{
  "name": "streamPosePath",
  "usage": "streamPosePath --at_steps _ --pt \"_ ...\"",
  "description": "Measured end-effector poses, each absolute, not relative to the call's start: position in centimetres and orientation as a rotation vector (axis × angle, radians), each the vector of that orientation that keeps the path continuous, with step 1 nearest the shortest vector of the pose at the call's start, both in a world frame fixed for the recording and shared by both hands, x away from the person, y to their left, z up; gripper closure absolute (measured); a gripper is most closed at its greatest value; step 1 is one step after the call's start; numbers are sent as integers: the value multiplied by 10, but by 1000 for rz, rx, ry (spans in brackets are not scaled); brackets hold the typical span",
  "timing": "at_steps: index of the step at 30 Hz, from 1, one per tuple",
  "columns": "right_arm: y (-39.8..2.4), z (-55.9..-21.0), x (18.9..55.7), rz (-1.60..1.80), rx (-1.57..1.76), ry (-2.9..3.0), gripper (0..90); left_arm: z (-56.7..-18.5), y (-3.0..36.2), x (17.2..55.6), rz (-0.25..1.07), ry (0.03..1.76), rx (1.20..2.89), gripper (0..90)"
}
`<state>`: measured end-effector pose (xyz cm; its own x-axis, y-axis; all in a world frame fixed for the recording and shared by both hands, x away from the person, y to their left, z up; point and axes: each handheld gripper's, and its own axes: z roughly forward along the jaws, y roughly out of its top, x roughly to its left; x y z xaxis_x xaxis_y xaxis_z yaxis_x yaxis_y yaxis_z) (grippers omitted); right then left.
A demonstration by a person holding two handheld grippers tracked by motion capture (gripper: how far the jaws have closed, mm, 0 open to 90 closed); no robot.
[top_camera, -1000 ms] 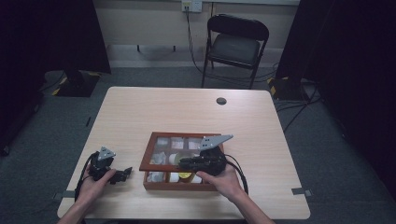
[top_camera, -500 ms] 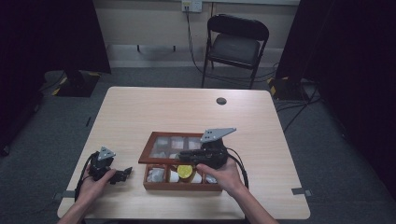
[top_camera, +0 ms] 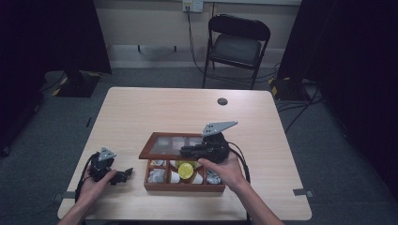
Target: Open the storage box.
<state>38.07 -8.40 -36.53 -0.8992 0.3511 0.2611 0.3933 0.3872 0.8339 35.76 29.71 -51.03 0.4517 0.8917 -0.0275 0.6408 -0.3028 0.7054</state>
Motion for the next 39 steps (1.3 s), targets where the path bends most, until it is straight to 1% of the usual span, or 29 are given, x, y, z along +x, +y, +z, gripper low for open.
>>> streamPosePath --at_steps 39 --pt "-83 -337 408 -1520 -724 -2576 815 -510 297 358 495 1277 2049 0"
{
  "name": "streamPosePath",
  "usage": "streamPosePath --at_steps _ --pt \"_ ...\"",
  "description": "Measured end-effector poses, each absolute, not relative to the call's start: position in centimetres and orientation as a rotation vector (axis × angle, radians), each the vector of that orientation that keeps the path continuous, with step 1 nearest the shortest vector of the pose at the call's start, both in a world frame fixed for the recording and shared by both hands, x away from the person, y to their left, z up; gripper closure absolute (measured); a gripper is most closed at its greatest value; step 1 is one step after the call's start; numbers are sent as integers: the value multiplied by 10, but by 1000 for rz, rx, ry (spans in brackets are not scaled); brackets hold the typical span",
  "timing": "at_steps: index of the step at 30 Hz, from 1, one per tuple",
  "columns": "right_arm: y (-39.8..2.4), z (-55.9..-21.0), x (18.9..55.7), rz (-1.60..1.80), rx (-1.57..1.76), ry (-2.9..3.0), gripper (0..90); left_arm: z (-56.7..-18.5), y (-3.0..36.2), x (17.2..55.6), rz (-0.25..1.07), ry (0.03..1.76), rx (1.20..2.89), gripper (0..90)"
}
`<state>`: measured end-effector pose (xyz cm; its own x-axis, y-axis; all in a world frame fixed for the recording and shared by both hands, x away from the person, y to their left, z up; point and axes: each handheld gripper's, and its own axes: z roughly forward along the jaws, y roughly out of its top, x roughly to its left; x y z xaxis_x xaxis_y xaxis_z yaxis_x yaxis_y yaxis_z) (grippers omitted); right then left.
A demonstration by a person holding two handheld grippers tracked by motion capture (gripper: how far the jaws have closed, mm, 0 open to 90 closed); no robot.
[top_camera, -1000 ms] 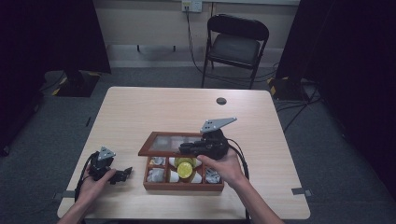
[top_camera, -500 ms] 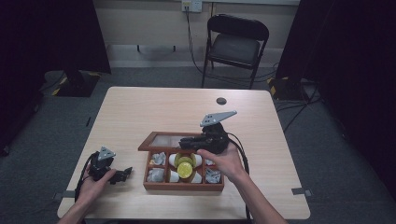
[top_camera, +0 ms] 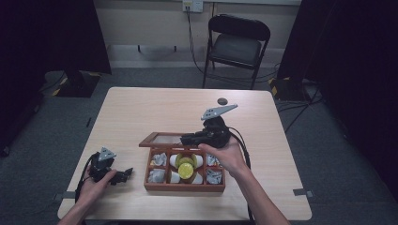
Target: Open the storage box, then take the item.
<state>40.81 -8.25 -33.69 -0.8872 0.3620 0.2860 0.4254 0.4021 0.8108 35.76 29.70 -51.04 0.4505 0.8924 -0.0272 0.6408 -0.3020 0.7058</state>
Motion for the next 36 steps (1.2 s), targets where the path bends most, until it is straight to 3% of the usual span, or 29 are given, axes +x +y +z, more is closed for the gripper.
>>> streamPosePath --at_steps 12,16,19,21,36 --pt "-83 -336 410 -1517 -730 -2566 815 -509 297 358 489 1266 2063 5" --pt "-83 -336 410 -1518 -731 -2565 815 -505 298 357 473 1266 2074 72" --pt "-83 -336 410 -1520 -725 -2572 816 -502 299 356 451 1277 2075 175" --pt "-83 -335 410 -1521 -725 -2574 816 -500 298 356 432 1266 2084 180" --pt "-83 -332 414 -1526 -720 -2576 819 -471 278 337 368 1019 2023 214"
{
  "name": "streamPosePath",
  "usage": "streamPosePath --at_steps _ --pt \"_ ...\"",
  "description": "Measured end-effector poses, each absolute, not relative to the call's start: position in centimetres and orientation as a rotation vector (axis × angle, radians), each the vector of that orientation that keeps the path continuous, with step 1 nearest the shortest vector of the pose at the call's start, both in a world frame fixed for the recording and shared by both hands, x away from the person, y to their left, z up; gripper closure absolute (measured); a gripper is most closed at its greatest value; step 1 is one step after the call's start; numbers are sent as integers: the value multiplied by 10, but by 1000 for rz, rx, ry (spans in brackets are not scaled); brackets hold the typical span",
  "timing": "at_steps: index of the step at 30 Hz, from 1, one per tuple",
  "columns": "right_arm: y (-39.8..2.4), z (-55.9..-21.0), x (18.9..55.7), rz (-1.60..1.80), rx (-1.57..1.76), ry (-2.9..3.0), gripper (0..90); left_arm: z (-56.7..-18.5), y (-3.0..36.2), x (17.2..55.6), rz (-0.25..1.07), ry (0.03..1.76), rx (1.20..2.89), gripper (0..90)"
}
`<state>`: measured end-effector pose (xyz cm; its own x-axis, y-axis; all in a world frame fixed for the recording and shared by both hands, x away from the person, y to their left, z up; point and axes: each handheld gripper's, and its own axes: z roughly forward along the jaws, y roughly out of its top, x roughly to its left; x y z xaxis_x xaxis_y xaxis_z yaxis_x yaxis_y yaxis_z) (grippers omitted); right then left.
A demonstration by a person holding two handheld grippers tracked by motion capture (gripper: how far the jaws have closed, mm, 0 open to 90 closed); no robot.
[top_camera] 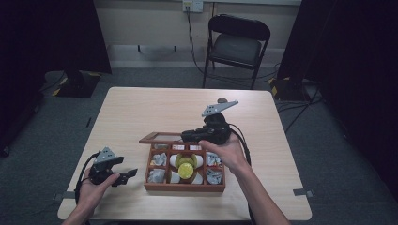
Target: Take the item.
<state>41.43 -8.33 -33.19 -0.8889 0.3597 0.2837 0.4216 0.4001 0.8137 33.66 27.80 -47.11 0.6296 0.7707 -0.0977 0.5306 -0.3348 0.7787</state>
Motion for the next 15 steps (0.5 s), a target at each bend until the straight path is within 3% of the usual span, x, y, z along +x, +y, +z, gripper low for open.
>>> streamPosePath --at_steps 15 --pt "-83 -330 417 -1525 -722 -2571 820 -453 237 321 265 791 2035 267"
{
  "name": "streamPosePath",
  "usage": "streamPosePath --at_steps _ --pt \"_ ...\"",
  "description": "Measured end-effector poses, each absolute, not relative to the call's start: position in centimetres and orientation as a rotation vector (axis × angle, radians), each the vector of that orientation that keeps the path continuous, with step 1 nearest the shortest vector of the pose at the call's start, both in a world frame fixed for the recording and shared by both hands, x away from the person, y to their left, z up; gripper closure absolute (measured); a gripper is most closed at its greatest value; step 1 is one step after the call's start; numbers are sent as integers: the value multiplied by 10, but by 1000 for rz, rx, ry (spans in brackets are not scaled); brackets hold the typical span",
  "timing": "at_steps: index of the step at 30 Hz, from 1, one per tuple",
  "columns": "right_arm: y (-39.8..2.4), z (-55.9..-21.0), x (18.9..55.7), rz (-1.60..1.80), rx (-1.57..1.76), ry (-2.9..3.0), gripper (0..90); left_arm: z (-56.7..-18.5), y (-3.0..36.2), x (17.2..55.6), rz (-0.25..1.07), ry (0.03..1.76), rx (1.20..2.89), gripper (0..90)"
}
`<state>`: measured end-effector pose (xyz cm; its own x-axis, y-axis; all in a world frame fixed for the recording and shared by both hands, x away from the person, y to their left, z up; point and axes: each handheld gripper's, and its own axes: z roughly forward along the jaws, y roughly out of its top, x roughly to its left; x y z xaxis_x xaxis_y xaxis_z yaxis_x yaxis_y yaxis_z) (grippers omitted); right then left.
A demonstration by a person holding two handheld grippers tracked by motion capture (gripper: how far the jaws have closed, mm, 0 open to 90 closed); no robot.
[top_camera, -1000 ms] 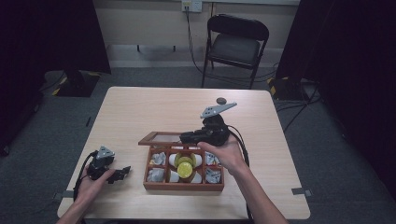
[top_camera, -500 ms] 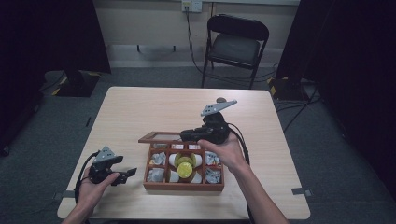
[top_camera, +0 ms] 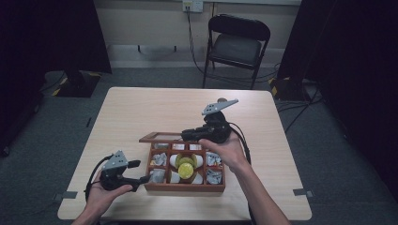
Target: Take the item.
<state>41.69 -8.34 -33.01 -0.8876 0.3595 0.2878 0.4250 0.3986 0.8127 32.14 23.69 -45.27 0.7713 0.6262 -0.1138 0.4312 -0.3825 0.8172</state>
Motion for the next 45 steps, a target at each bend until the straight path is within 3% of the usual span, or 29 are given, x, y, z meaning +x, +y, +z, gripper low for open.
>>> streamPosePath --at_steps 10,23,45 --pt "-83 -330 417 -1527 -720 -2572 821 -446 216 318 219 731 2031 292" --pt "-83 -330 417 -1527 -719 -2571 822 -448 163 327 155 620 2110 313" --pt "-84 -329 419 -1529 -714 -2573 823 -456 114 358 130 617 2207 261"
